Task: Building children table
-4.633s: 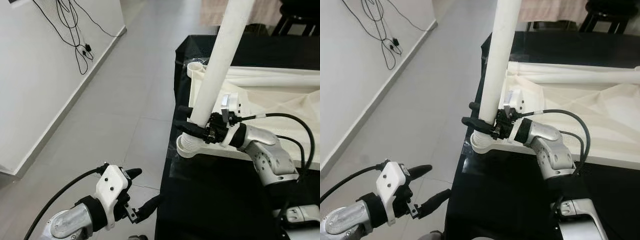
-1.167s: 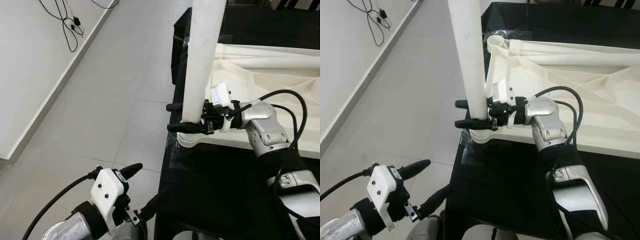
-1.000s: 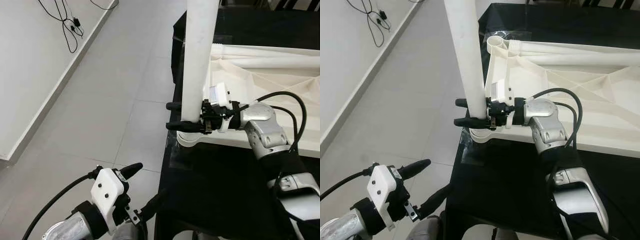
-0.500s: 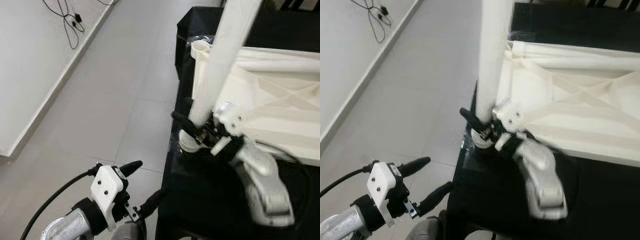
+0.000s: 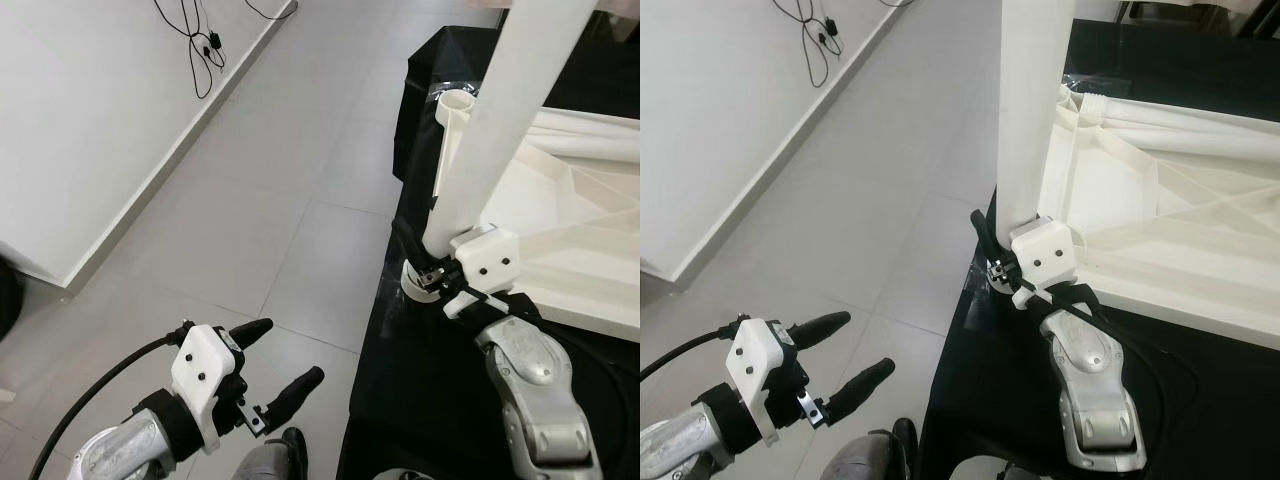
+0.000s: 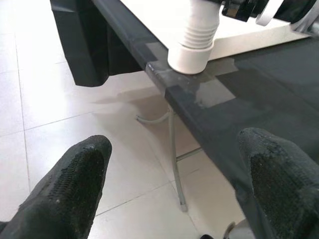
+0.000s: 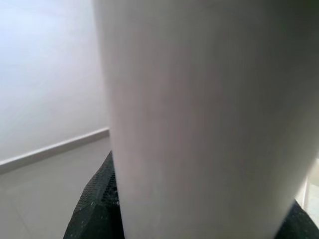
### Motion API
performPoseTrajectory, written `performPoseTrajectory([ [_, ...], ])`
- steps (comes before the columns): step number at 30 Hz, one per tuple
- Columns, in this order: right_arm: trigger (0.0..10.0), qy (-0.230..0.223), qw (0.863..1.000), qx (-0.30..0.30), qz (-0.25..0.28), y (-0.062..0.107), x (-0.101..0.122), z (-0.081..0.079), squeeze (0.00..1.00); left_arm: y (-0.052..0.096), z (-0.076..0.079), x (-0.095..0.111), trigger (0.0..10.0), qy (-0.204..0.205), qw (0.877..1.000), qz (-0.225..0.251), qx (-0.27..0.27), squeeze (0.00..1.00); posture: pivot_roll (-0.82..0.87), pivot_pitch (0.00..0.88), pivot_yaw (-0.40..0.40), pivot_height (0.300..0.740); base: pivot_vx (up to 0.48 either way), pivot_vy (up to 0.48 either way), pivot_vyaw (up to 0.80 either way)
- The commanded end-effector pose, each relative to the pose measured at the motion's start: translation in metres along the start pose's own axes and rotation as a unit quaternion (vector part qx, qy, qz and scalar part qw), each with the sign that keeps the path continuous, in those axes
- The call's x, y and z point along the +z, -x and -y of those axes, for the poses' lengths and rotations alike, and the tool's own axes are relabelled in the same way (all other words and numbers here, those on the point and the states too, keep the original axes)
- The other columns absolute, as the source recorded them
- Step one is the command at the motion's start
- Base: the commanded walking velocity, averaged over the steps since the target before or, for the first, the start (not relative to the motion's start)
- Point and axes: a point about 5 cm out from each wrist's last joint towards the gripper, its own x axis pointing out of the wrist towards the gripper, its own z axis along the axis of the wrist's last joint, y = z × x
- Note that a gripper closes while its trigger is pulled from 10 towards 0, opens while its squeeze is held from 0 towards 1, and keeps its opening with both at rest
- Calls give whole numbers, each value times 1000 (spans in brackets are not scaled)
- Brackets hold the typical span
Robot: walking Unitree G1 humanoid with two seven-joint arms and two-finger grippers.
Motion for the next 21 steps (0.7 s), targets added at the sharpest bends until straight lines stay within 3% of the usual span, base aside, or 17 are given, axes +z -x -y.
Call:
performPoseTrajectory([
  [1, 10000, -32, 991, 3, -127, 8, -43, -3, 0, 1, -2, -4, 10000, 5, 1000, -8, -1, 0, 29, 272, 81, 740, 0, 0, 0],
  [5, 10000, -52, 990, 83, -102, -13, -31, -9, 0, -1, -3, -4, 10000, 5, 1000, -4, 0, 0, 28, 268, 76, 740, 0, 0, 0],
  [10, 10000, -53, 983, 156, -84, -36, -20, -3, 0, -3, -4, -5, 10000, 6, 1000, -1, 1, 0, 26, 262, 68, 740, 0, 0, 0],
  [15, 10000, -67, 976, 189, -82, -49, -16, 3, 0, -4, -4, -5, 10000, 8, 1000, 1, 1, 0, 27, 262, 61, 740, 0, 0, 0],
  [21, 10000, -95, 977, 165, -92, -55, -23, 13, 0, -4, -3, -5, 10000, 8, 1000, 3, 3, 0, 33, 263, 53, 740, 0, 0, 0],
])
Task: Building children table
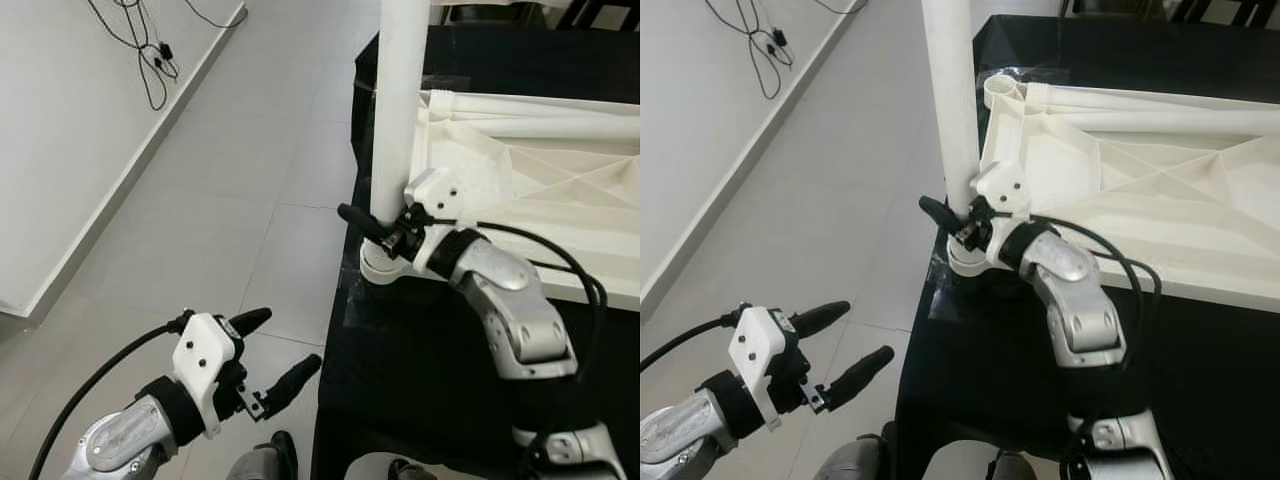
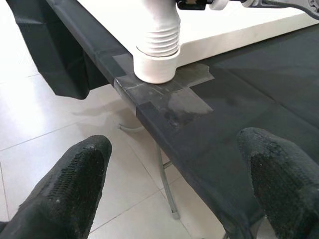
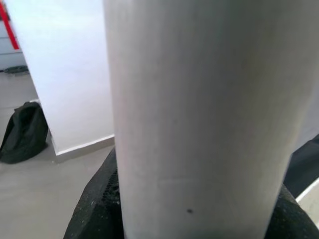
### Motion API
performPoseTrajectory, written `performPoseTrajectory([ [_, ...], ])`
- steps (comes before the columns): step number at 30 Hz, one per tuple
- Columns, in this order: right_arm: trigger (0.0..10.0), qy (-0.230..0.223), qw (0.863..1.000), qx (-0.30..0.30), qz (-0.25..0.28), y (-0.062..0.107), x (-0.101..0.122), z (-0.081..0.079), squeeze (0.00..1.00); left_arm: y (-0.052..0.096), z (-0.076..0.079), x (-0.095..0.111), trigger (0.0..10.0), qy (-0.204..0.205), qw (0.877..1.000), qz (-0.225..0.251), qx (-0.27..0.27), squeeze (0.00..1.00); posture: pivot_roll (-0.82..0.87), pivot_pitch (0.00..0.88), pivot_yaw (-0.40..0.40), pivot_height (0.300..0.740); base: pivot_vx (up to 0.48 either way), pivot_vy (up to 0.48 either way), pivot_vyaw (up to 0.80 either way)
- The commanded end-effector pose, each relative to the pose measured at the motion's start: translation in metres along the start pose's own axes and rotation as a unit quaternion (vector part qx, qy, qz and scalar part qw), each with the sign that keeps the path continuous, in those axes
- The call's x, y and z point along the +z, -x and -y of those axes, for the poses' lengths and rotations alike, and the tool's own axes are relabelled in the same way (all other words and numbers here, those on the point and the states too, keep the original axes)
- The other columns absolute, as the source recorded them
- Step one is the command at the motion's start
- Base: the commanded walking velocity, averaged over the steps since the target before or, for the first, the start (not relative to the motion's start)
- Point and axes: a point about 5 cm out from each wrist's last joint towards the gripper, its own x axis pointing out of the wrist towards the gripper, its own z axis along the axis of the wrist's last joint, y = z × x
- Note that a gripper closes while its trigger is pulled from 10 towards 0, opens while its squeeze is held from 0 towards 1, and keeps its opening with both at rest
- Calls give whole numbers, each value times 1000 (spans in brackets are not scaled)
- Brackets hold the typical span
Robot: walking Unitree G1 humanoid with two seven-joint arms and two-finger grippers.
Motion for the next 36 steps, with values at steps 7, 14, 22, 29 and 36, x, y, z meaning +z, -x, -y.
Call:
performPoseTrajectory([
  [7, 10000, -76, 991, -87, -69, 22, -45, 9, 0, 2, 2, -4, 10000, 11, 1000, -3, 4, 0, 32, 266, 54, 740, 0, 0, 0],
  [14, 10000, -72, 981, -165, -72, 44, -66, -5, 0, 3, 4, -5, 10000, 13, 1000, -5, 0, 0, 34, 266, 58, 740, 0, 0, 0],
  [22, 10000, -27, 963, -235, -130, 64, -86, -11, 0, 4, 5, -5, 10000, 13, 1000, -8, -4, 0, 32, 264, 62, 740, 0, 0, 0],
  [29, 10000, 4, 952, -258, -161, 69, -88, -13, 0, 4, 5, -5, 10000, 13, 1000, -7, -4, 0, 31, 271, 64, 740, 0, 0, 0],
  [36, 10000, -6, 954, -258, -155, 66, -84, -13, 0, 4, 5, -4, 10000, 14, 1000, -7, -5, 0, 31, 275, 63, 740, 0, 0, 0],
])
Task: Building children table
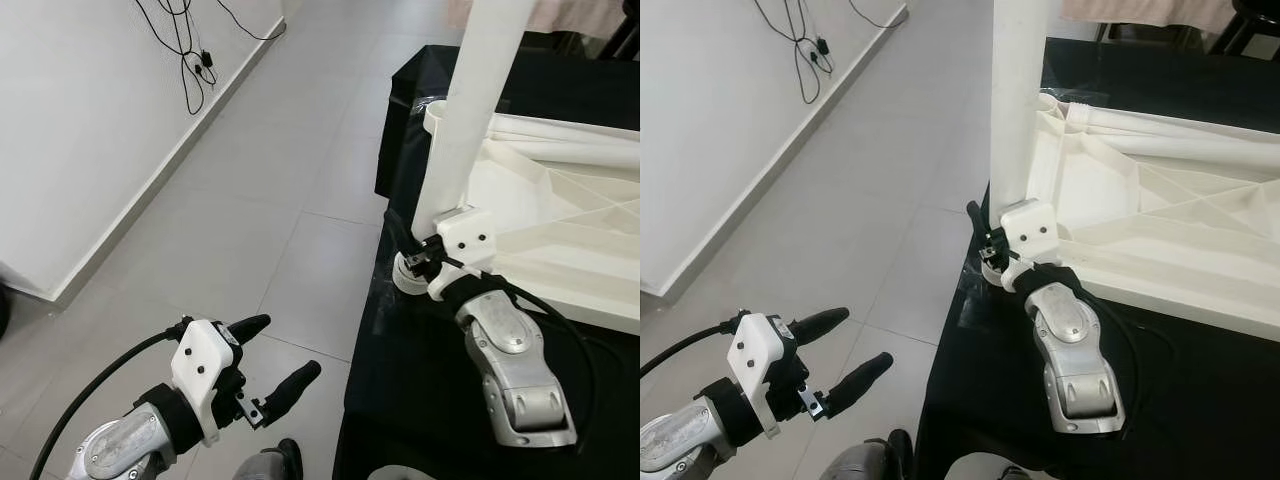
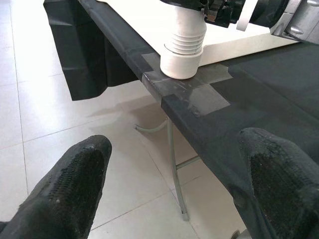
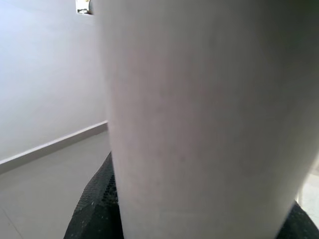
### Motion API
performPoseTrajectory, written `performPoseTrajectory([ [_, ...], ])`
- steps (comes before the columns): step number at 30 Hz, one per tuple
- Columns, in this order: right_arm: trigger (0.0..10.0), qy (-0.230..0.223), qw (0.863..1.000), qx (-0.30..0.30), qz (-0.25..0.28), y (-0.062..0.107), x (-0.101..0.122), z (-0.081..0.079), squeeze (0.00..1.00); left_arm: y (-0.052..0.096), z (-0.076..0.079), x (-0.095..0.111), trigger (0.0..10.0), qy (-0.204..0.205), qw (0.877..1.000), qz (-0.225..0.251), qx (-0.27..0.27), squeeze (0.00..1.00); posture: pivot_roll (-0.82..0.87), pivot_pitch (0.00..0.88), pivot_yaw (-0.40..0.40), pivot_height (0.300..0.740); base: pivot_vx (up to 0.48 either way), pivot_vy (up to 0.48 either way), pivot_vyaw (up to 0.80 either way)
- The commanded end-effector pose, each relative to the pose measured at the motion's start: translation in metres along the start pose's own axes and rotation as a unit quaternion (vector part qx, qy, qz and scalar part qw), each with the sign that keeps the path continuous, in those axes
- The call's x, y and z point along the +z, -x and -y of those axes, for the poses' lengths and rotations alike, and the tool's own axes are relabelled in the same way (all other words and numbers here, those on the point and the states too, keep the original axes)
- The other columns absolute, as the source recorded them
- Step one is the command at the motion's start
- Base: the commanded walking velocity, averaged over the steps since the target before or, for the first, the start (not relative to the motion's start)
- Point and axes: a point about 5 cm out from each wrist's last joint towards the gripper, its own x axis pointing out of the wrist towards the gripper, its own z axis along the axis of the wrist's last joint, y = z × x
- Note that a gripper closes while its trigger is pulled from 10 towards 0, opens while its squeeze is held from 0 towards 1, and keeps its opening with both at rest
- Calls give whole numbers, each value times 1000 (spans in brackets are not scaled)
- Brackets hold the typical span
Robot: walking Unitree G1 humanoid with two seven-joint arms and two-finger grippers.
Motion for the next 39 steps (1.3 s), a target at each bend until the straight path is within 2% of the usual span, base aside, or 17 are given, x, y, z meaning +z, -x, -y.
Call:
performPoseTrajectory([
  [1, 10000, -21, 987, -33, -155, 21, -57, 9, 0, 1, 2, -1, 10000, 7, 1000, -3, -5, 0, 31, 275, 63, 740, 0, 0, 0],
  [6, 10000, -41, 987, -19, -152, 17, -55, 6, 0, 1, 2, -1, 10000, 7, 1000, -2, -3, 0, 31, 276, 61, 740, 0, 0, 0],
  [8, 10000, -55, 988, 4, -142, 14, -52, 3, 0, 1, 2, -1, 10000, 7, 1000, -1, -2, 0, 29, 275, 61, 740, 0, 0, 0],
  [10, 10000, -85, 987, 57, -121, 6, -46, 3, 0, 0, 2, -1, 10000, 8, 1000, -1, -2, 0, 29, 274, 59, 740, 0, 0, 0],
  [15, 10000, -113, 983, 103, -99, -2, -39, 9, 0, 0, 2, -1, 10000, 8, 1000, 0, -2, 0, 29, 275, 61, 740, 0, 0, 0],
  [23, 10000, -122, 980, 141, -76, -10, -37, 19, 0, 0, 2, -1, 10000, 6, 1000, 0, -1, 0, 37, 275, 58, 740, 0, 0, 0],
  [30, 10000, -115, 980, 142, -83, -8, -41, 15, 0, 1, 2, 0, 10000, 6, 1000, -1, -1, 0, 39, 279, 59, 740, 0, 0, 0],
  [32, 10000, -83, 986, 81, -117, -1, -48, 14, 0, 1, 2, 0, 10000, 5, 1000, -1, -1, 0, 39, 280, 58, 740, 0, 0, 0],
  [33, 10000, -52, 987, 26, -150, 6, -53, 17, 0, 1, 2, 0, 10000, 5, 1000, -2, -2, 0, 36, 279, 55, 740, 0, 0, 0],
  [35, 10000, -20, 983, -31, -181, 14, -57, 22, 0, 2, 2, 0, 10000, 4, 1000, -2, -2, 0, 36, 279, 55, 740, 0, 0, 0],
  [38, 10000, -35, 979, -53, -194, 23, -60, 20, 0, 1, 0, 2, 10000, 6, 1000, 4, 4, 0, 35, 277, 55, 740, 0, 0, 0],
  [39, 10000, -51, 978, -58, -194, 26, -60, 16, 0, 1, -6, 6, 10000, -1, 1000, 10, 13, 0, 34, 277, 61, 740, 0, 0, 0],
])
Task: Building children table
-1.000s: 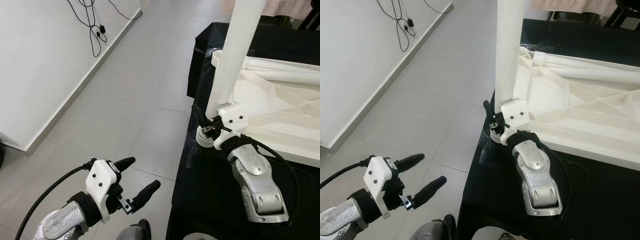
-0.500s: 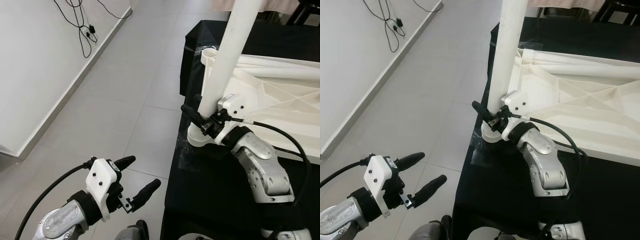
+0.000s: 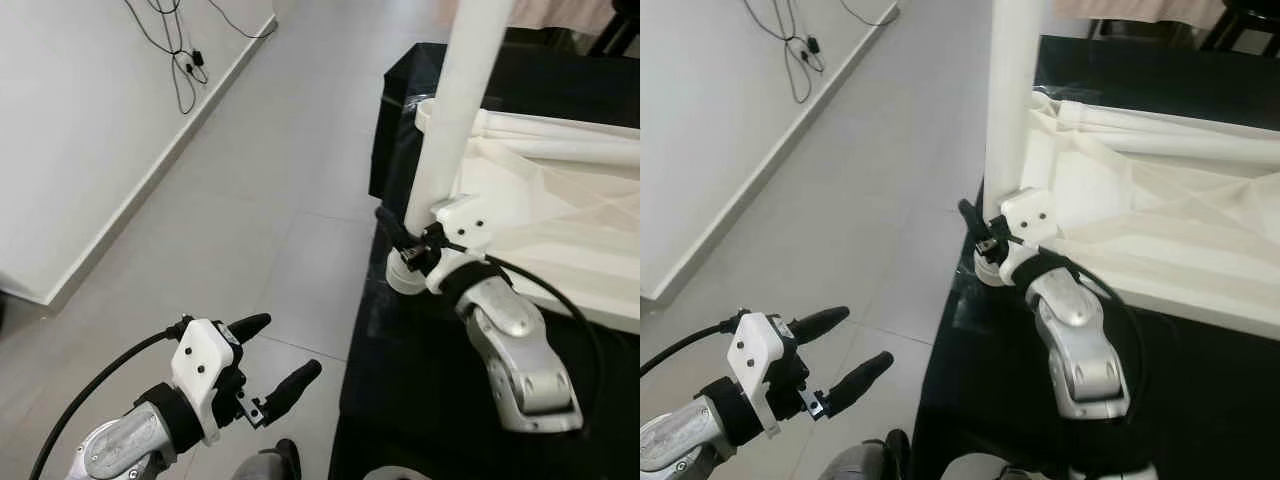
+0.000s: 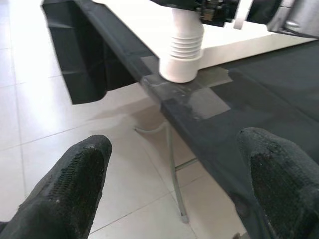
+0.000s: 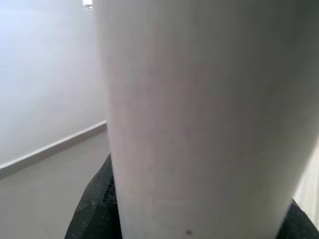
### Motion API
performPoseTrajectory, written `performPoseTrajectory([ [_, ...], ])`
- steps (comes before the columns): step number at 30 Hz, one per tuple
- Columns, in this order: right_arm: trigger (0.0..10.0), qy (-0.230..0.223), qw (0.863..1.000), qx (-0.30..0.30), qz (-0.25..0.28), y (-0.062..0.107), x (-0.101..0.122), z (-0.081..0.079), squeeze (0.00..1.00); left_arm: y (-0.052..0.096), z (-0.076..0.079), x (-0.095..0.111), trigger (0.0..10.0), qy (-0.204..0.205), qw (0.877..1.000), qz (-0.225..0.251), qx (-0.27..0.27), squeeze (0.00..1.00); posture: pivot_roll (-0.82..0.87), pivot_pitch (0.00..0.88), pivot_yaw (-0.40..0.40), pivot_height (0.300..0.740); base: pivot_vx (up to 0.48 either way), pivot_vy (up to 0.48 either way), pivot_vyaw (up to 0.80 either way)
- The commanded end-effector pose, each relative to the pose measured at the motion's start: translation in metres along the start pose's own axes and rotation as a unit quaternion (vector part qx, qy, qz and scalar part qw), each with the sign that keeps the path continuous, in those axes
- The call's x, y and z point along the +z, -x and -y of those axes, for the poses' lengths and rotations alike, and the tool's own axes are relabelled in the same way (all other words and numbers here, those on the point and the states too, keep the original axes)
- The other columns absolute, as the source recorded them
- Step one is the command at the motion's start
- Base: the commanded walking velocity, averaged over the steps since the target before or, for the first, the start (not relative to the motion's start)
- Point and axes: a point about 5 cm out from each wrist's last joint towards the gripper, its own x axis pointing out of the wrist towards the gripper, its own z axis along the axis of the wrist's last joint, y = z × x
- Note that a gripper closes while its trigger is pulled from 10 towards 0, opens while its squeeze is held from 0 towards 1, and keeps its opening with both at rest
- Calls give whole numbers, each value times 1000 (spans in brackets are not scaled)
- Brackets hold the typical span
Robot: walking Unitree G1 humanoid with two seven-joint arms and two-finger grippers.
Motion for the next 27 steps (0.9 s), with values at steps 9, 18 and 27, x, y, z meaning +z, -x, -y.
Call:
performPoseTrajectory([
  [9, 10000, -50, 983, -80, -158, 22, -62, 12, 0, -20, -55, 80, 10000, -50, 992, 118, 1, 0, 35, 250, 76, 740, 0, 0, 0],
  [18, 10000, -61, 985, -82, -142, 21, -56, 1, 0, -58, -74, 155, 10000, -60, 969, 204, -122, 0, 32, 230, 91, 740, 0, 0, 0],
  [27, 10000, -57, 990, -56, -113, 20, -48, -8, 0, -109, -65, 167, 10000, -2, 934, 122, -337, 0, 16, 222, 101, 740, 0, 0, 0],
])
